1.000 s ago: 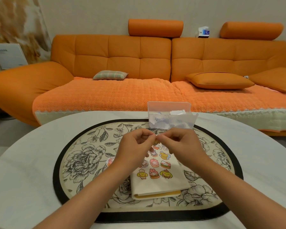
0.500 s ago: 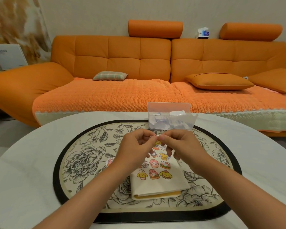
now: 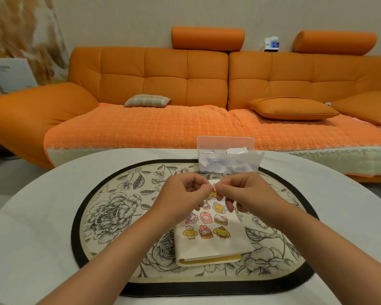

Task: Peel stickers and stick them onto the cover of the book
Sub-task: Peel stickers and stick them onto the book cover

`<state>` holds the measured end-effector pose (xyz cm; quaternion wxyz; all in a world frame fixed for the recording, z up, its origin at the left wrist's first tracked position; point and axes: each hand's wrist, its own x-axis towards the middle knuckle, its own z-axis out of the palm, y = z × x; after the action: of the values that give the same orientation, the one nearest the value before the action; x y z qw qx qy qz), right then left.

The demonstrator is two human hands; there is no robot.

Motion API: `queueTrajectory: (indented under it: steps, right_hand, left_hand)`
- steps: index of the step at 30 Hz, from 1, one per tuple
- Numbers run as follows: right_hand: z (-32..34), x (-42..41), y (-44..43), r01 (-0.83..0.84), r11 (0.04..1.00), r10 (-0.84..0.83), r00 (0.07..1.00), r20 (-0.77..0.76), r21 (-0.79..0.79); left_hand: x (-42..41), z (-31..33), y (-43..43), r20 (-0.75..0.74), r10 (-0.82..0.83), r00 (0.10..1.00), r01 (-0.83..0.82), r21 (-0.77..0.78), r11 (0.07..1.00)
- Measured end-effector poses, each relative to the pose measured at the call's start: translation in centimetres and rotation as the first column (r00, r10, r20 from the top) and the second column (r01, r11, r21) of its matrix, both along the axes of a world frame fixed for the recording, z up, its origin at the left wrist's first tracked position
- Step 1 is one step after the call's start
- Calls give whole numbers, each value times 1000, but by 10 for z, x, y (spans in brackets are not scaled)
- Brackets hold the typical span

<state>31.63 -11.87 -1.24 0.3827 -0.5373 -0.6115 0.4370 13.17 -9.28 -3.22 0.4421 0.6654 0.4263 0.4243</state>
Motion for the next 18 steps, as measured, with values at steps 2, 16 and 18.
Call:
queueTrajectory:
  steps: [2, 16, 18]
  right_hand:
    - [-1, 0, 0, 16, 1000, -16, 1000, 5, 11]
    - [-4, -5, 0, 53, 994, -59, 996, 63, 101]
    - [-4, -6, 0, 57, 993, -63, 997, 51, 107]
  left_hand:
    - [0, 0, 0, 0, 12, 1000, -12, 0, 1000]
    - [1, 0, -1, 2, 81, 997, -81, 18, 997]
    - [1, 1, -1, 4, 95, 995, -95, 21, 995]
